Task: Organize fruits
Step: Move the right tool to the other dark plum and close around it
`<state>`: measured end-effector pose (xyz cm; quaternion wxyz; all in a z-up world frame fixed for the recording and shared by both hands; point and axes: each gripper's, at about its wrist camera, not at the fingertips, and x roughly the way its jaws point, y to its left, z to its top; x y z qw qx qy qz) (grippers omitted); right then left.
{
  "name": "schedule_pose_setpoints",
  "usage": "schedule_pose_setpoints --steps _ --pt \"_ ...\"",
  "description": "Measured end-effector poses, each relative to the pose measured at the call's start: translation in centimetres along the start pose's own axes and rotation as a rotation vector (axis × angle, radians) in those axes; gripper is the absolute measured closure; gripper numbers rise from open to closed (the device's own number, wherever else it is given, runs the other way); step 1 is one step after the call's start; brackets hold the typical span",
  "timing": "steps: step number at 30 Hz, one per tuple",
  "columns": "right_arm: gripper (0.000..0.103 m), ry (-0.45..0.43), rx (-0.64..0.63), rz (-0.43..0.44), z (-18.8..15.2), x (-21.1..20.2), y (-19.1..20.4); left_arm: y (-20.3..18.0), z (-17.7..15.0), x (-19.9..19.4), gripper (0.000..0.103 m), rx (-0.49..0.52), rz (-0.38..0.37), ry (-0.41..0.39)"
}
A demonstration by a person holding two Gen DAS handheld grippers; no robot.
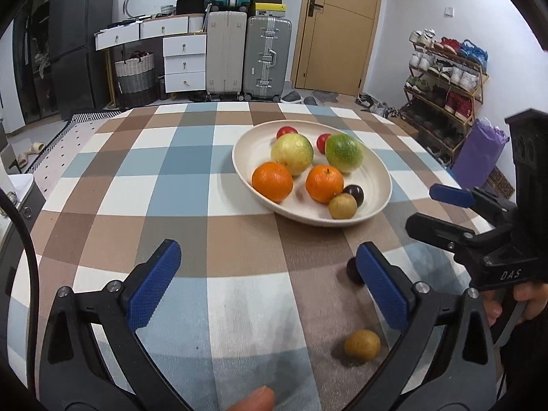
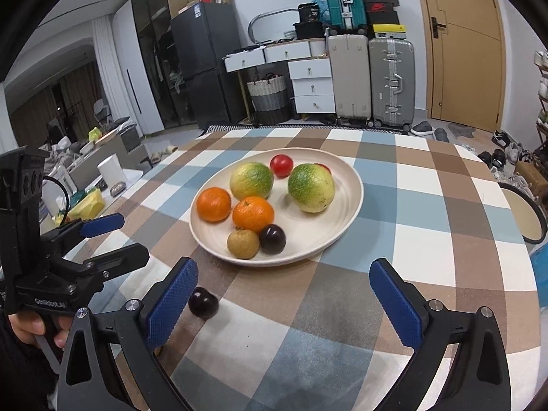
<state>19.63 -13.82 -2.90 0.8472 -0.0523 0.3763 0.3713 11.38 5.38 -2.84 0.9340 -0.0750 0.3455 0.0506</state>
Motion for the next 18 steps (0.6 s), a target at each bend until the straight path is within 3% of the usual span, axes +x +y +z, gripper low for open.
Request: schedule_pose_setpoints --steps 15,18 --pt "0.001 0.157 -0.090 0.085 -1.2 2.4 2.6 -0.3 -2.2 -1.0 0.001 0.037 0.043 0.042" --pt "0.007 0.168 -0.119 0.098 -1.3 2.7 3.3 0.0 -2.5 -1.0 0.001 0.027 0.034 0.050"
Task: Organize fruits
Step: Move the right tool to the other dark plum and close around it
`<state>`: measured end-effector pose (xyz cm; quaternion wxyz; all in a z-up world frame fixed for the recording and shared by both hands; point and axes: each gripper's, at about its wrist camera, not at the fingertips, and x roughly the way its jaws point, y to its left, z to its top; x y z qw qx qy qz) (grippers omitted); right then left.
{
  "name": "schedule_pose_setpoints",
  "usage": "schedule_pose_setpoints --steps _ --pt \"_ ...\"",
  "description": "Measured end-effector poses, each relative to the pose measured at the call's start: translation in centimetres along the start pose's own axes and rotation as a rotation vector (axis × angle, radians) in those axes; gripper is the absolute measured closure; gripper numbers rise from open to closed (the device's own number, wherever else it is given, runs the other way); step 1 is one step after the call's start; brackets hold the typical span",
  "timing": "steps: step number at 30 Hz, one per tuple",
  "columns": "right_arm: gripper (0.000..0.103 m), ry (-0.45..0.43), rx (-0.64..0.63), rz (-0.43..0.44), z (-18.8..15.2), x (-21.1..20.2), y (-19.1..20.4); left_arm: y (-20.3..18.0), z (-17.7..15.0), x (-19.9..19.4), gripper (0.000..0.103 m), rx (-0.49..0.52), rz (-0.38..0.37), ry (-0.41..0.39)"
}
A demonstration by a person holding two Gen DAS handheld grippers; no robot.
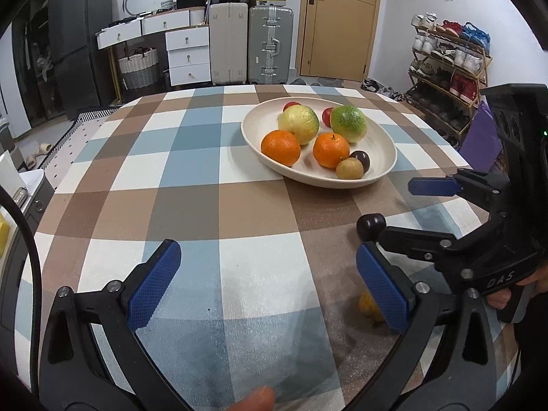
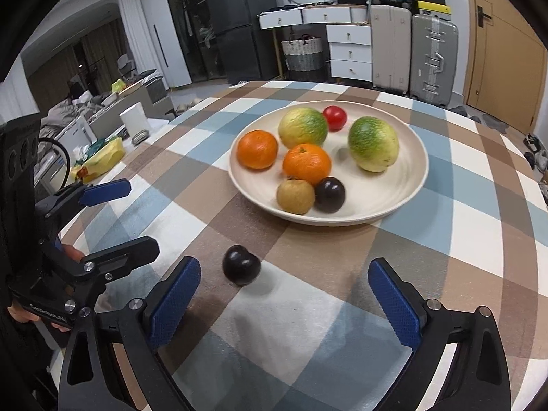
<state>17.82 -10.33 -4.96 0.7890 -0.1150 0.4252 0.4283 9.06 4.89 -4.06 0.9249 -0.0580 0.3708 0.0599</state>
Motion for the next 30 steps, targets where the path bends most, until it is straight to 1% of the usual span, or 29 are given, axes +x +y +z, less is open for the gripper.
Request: schedule_pose_setpoints --steps 2,6,8,12,14,15,18,20,21,23,30 --pt "0.016 0.016 -0.020 0.001 0.1 0.4 0.4 0.3 0.0 0.0 0.001 -0.014 -0.007 0.000" --pt "0.027 0.045 -0.042 0.013 -0.1 1.3 1.0 0.6 0.0 0.0 0.001 -0.030 -0.011 0.003" --pt "0.035 0.052 -0.052 0.018 -0.1 1.4 1.3 0.6 0.0 0.1 0.001 -0.032 -0.015 0.003" --pt "0.040 0.053 -0.051 0.045 0.0 1.5 1.4 0.7 0.0 0.1 0.001 -0.031 -0.015 0.004" --pt "0.045 0.054 -0.058 0.037 0.0 1.5 1.5 0.6 0.0 0.0 0.001 -0.028 -0.011 0.004" --pt "0.046 0.056 -0.060 0.039 0.1 1.5 1.6 0.5 0.0 0.1 0.001 -0.027 -0.011 0.005" --pt "0.055 0.056 -0.070 0.044 0.2 1.6 1.8 0.2 0.0 0.2 0.001 -0.015 -0.015 0.013" --pt "0.065 0.055 -0.083 0.035 0.1 1.6 1.9 0.0 0.0 0.1 0.001 -0.010 -0.019 0.013" --pt "0.067 0.054 -0.082 0.044 0.1 1.6 1.9 0.0 0.0 0.1 0.001 -0.010 -0.022 0.012" --pt "0.074 0.054 -0.078 0.064 0.1 1.5 1.9 -0.2 0.0 0.1 0.001 -0.009 -0.037 0.016" --pt "0.076 0.033 -0.086 0.058 0.0 1.0 1.9 -0.4 -0.1 0.2 0.001 -0.001 -0.058 0.027"
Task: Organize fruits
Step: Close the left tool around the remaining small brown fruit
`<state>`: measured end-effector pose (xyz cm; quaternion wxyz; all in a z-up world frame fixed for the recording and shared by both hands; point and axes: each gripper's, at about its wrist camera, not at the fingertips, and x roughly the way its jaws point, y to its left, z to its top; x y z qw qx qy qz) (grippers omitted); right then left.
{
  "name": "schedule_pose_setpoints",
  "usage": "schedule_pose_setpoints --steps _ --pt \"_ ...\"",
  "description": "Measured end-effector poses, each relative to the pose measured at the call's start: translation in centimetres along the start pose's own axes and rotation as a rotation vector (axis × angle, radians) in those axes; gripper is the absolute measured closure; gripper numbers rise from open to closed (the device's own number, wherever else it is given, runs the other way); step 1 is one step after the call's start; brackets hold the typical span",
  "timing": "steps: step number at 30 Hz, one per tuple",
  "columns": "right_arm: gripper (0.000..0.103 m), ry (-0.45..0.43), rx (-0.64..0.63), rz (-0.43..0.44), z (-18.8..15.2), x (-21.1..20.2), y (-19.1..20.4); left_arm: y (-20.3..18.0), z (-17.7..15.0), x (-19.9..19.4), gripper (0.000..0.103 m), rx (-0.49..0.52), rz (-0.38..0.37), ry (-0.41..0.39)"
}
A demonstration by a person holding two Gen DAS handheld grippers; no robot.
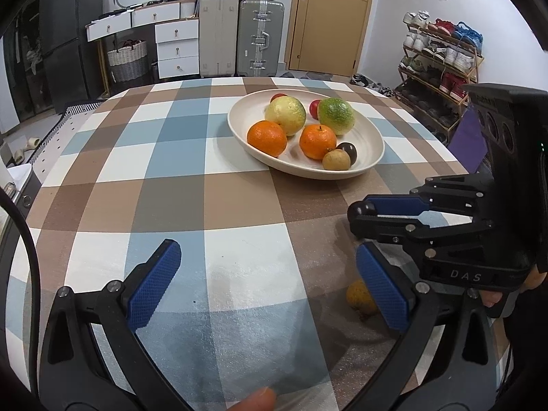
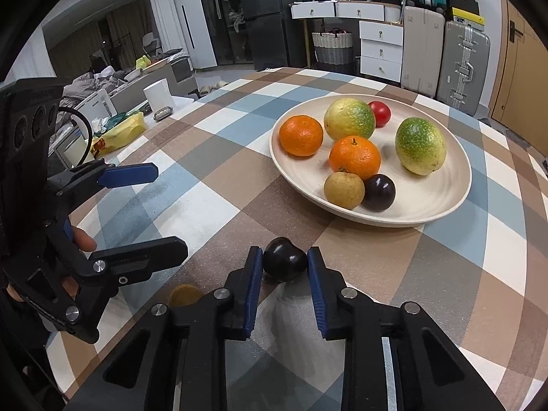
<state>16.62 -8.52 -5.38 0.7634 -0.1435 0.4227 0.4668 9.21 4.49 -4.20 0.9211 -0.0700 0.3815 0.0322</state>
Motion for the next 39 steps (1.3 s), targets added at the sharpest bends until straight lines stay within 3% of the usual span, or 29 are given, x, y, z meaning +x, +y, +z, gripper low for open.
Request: schedule_pose_setpoints --steps 8,13,17,19,21,22,24,28,39 --pt "0.076 -0.101 0.018 0.042 0.0 -2.3 -0.6 -1.6 -0.4 0.1 0.001 0.061 -0.073 0.047" --pt "0.076 -0.086 0.006 0.027 -0.4 -2.3 -0.4 -3.0 -1.1 0.7 0.002 0.128 -0.090 0.089" --pt "0.076 -0.074 -0.002 0.025 -0.5 -2.1 -0.3 -4.0 -1.5 0.9 0.019 0.179 -0.115 0.115" --pt "0.076 -0.072 -0.006 0.026 -0.6 -2.1 -0.2 -4.4 -1.7 1.0 0.033 0.203 -0.126 0.124" --pt "0.076 -0.069 -0.008 0.024 -0.6 -2.1 -0.2 -4.7 -2.0 1.1 0.054 0.217 -0.138 0.135" --pt "0.076 -0.069 -0.008 0.024 -0.7 -2.1 -0.2 -4.8 -2.0 1.1 0.057 0.221 -0.145 0.132" --pt "0.076 -0.068 -0.007 0.023 -0.7 -2.1 -0.2 -4.7 -2.1 0.9 0.073 0.218 -0.178 0.130" --pt "0.076 -0.069 -0.007 0.023 -0.7 -2.1 -0.2 -4.6 -2.0 0.7 0.078 0.204 -0.194 0.121" --pt "0.076 -0.078 -0.006 0.017 -0.7 -2.2 -0.4 -3.6 -1.5 0.3 0.079 0.163 -0.191 0.090"
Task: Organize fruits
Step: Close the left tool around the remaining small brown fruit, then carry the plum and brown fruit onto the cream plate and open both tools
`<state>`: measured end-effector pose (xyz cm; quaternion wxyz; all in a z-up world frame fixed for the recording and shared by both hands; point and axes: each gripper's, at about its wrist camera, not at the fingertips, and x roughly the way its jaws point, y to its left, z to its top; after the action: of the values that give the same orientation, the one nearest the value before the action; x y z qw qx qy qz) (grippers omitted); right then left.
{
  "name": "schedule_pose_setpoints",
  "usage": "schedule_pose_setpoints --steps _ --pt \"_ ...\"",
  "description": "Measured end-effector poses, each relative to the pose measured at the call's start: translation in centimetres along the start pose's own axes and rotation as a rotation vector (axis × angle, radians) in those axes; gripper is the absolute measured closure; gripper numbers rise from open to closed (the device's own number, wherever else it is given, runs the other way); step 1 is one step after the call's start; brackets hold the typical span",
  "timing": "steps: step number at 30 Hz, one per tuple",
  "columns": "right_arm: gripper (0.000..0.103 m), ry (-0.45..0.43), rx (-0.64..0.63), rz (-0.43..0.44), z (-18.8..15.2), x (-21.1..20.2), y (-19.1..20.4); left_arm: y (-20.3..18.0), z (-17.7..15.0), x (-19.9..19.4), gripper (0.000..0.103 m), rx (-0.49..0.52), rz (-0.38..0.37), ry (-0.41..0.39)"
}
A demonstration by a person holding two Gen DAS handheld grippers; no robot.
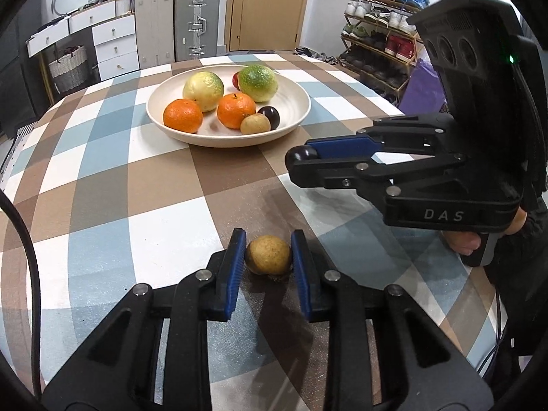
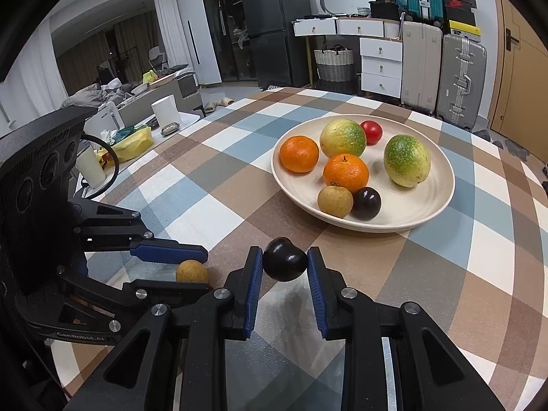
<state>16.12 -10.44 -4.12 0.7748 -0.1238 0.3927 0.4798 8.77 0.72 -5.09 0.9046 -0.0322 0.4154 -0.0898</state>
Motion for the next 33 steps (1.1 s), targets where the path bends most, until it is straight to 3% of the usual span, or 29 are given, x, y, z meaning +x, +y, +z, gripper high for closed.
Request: schedule_pose_setpoints --steps 15,33 --pt "0.076 -0.025 0.011 -0.018 0.1 -0.7 -0.2 1.2 0.7 -0.8 0.079 -0.047 0.023 -0.063" --pt "0.076 -0.087 0.069 -0.060 0.4 -1.5 -1.5 2.2 4.6 0.1 0.079 -0.087 0.078 -0.149"
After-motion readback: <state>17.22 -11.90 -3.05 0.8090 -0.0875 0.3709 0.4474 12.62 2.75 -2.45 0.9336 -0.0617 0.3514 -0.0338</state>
